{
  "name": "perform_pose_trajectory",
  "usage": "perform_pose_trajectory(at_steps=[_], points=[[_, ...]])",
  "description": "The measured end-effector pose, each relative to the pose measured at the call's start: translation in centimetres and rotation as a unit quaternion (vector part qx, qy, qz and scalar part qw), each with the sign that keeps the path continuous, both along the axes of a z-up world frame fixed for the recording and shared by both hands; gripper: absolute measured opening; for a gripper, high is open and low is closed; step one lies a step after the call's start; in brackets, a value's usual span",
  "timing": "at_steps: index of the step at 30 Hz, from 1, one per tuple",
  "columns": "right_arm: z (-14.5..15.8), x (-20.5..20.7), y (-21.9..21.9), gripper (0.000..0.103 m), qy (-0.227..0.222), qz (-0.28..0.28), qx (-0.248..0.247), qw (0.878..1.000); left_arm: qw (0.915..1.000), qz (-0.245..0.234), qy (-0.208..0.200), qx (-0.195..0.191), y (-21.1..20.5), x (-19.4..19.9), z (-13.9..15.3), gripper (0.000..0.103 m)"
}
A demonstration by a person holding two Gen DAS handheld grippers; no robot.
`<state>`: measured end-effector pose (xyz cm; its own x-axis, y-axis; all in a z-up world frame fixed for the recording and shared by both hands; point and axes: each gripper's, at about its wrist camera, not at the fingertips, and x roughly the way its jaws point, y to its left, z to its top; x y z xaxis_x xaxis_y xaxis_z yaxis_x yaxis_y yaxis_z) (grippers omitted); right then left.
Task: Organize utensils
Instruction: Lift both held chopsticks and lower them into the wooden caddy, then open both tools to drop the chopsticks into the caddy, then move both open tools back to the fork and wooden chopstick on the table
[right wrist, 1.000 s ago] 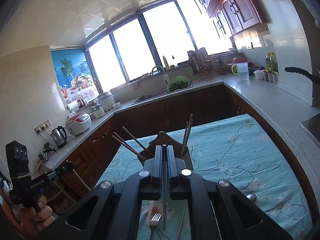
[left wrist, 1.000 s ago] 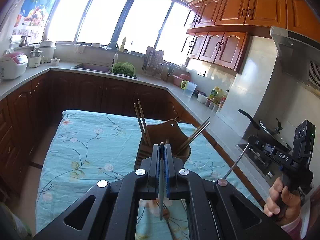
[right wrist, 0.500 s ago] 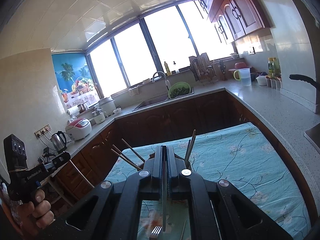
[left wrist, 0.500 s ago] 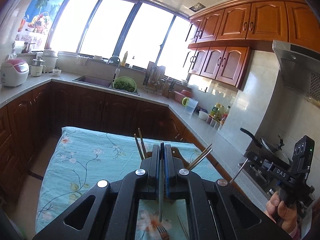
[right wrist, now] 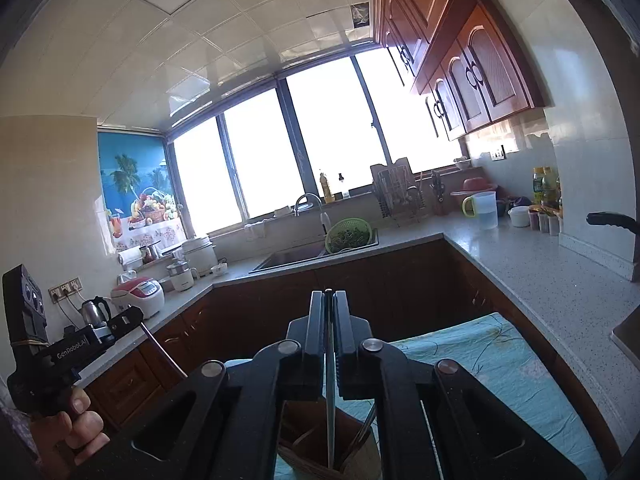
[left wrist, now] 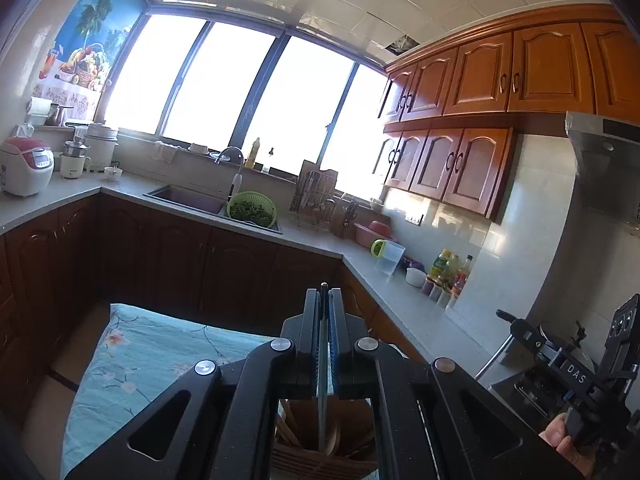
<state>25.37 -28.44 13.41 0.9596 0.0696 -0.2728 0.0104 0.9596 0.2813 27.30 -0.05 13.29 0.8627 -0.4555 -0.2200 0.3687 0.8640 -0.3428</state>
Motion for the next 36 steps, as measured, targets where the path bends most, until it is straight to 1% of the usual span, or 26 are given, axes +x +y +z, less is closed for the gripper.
perform_pose_trajectory(at_steps=[4,7,13,14,15,18,21,27,28,30,31,32,33,34,35,36], points=[[-2.7,1.6,-0.1,0.004,0.016,-0.004,0.001,1.0,0.9998,0.006,0.02,0.008,-1.7,2.9,-2.7,0.002],[-5.3,1.8,0.0,0.004,0.032,-0.005,0.004,0.999,0.999,0.007,0.042,0.016,-2.7,4.4,-5.0,0.002],[-9.7,2.1,-0.3,0.004,0.082,-0.001,0.026,0.996,0.9965,0.006,0.076,0.034,-4.1,6.7,-8.3,0.002],[-10.2,2.2,-0.3,0.004,0.09,0.0,0.03,0.995,0.9964,0.007,0.077,0.037,-4.2,6.9,-8.3,0.003],[-10.6,2.2,-0.4,0.004,0.099,0.001,0.033,0.995,0.9969,0.008,0.068,0.04,-4.3,6.9,-8.3,0.003],[-10.8,2.1,-0.6,0.004,0.102,0.0,0.035,0.994,0.9966,0.007,0.063,0.052,-5.1,6.9,-7.8,0.003],[-10.7,2.3,-0.8,0.004,0.108,0.001,0.039,0.993,0.9964,0.005,0.065,0.055,-5.6,7.4,-7.5,0.003],[-10.7,2.4,-0.8,0.005,0.114,0.001,0.043,0.993,0.9962,0.003,0.063,0.06,-5.2,6.7,-7.6,0.003],[-10.7,2.5,-0.8,0.009,0.117,0.003,0.044,0.992,0.9963,-0.001,0.062,0.059,-4.7,6.3,-7.8,0.003],[-10.6,2.3,-0.9,0.01,0.113,0.01,0.045,0.993,0.9965,-0.011,0.063,0.053,-3.9,5.7,-8.0,0.006],[-10.4,2.1,-0.9,0.013,0.11,0.012,0.047,0.993,0.9966,-0.016,0.063,0.05,-3.8,5.5,-7.9,0.007],[-10.1,1.8,-0.9,0.017,0.104,0.014,0.049,0.993,0.9969,-0.018,0.06,0.047,-3.5,5.3,-7.8,0.012],[-9.7,1.4,-1.0,0.025,0.096,0.014,0.052,0.994,0.9973,-0.017,0.055,0.044,-3.3,5.0,-7.5,0.02],[-9.3,0.9,-1.1,0.035,0.087,0.011,0.054,0.995,0.998,-0.012,0.048,0.039,-2.9,4.5,-7.2,0.024],[-8.9,0.3,-1.2,0.041,0.075,0.009,0.058,0.995,0.9986,-0.01,0.041,0.032,-2.5,3.9,-6.9,0.031],[-8.4,-0.2,-1.4,0.052,0.063,0.005,0.061,0.996,0.999,-0.008,0.035,0.025,-2.2,3.4,-6.4,0.038]])
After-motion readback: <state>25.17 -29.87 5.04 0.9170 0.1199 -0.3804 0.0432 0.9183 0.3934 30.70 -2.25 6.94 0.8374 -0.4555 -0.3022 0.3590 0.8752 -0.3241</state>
